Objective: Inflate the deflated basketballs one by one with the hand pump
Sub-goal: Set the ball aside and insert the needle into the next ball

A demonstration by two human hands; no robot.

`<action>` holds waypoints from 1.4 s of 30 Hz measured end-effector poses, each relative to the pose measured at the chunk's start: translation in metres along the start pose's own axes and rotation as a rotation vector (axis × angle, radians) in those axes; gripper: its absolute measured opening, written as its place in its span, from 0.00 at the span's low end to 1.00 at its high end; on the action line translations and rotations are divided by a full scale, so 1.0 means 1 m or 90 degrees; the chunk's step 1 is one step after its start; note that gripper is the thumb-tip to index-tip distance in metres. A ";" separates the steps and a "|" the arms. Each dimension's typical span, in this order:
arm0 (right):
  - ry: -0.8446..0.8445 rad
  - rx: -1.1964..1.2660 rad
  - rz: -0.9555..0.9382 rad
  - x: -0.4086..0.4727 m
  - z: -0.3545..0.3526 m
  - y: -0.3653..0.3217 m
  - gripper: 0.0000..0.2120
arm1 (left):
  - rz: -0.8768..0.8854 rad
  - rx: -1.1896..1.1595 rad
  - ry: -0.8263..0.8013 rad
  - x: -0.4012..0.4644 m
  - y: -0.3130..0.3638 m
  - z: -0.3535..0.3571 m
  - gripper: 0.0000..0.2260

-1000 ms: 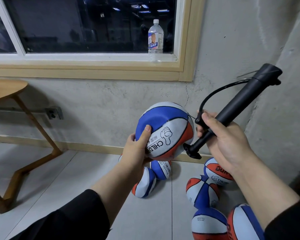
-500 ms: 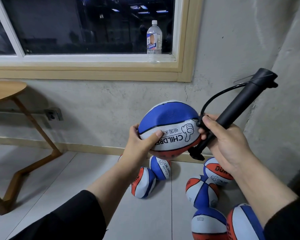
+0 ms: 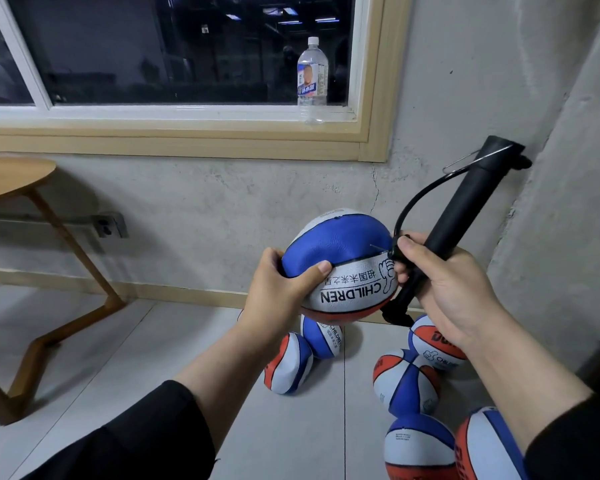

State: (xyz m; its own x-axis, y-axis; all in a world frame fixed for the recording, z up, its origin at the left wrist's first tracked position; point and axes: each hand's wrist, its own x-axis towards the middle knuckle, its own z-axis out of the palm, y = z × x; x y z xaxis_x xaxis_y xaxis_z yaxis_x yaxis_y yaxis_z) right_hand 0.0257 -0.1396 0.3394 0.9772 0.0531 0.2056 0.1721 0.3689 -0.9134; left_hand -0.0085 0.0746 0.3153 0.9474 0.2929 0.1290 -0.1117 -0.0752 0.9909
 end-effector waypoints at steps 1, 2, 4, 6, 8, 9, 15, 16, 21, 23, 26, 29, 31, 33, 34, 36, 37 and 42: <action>-0.001 0.008 0.003 0.000 0.000 -0.001 0.06 | 0.012 0.002 0.007 0.000 0.000 0.001 0.20; -0.003 0.013 0.005 0.001 -0.001 -0.001 0.05 | 0.025 0.005 0.015 0.001 0.000 0.001 0.19; -0.006 0.002 -0.002 0.002 -0.002 -0.004 0.05 | 0.048 0.014 0.025 0.000 0.003 0.001 0.19; -0.004 -0.029 -0.018 0.003 -0.004 -0.010 0.06 | 0.068 0.024 0.035 0.000 0.003 0.000 0.18; -0.003 -0.042 -0.032 0.005 -0.007 -0.017 0.09 | 0.083 0.038 0.052 0.000 0.004 -0.003 0.18; 0.003 -0.041 -0.035 0.006 -0.009 -0.021 0.10 | 0.090 0.046 0.057 0.001 0.003 -0.004 0.18; -0.033 -0.043 -0.026 0.000 0.000 -0.018 0.10 | 0.123 0.076 0.028 -0.004 0.002 -0.001 0.19; -0.038 -0.046 -0.022 -0.001 0.003 -0.016 0.11 | 0.130 0.080 0.023 -0.006 0.001 0.002 0.19; -0.009 -0.070 -0.024 -0.003 0.008 -0.010 0.05 | 0.130 0.066 -0.011 -0.008 0.007 0.007 0.24; -0.011 -0.075 -0.026 -0.004 0.009 -0.008 0.07 | 0.118 0.090 -0.028 -0.007 0.009 0.009 0.31; -0.014 -0.116 -0.020 -0.006 0.012 0.000 0.05 | 0.104 0.136 -0.017 -0.007 0.011 0.013 0.26; 0.010 -0.096 -0.002 -0.006 0.012 0.005 0.03 | 0.063 0.125 -0.014 -0.004 0.011 0.014 0.17; 0.009 -0.079 0.003 -0.005 0.012 0.004 0.04 | 0.059 0.112 -0.005 -0.002 0.009 0.010 0.11; 0.013 -0.084 -0.009 -0.001 0.011 0.002 0.06 | 0.083 0.116 0.013 0.000 0.007 0.006 0.08; 0.019 -0.092 -0.021 0.001 0.009 0.001 0.07 | 0.099 0.126 0.023 0.000 0.006 0.004 0.07; 0.029 -0.111 -0.039 0.004 0.006 0.001 0.08 | 0.124 0.155 0.038 0.000 0.004 0.001 0.08; 0.031 -0.125 -0.045 0.005 0.006 0.001 0.09 | 0.132 0.166 0.042 0.000 0.003 0.000 0.09; 0.035 -0.212 -0.071 0.004 0.011 0.007 0.06 | 0.205 0.204 0.048 0.000 -0.002 -0.001 0.20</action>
State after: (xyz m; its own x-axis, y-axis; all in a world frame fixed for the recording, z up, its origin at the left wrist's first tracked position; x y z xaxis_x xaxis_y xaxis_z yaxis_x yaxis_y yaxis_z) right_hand 0.0298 -0.1269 0.3381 0.9539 -0.0243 0.2991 0.2999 0.0457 -0.9529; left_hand -0.0085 0.0752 0.3135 0.8537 0.2743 0.4426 -0.2873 -0.4607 0.8398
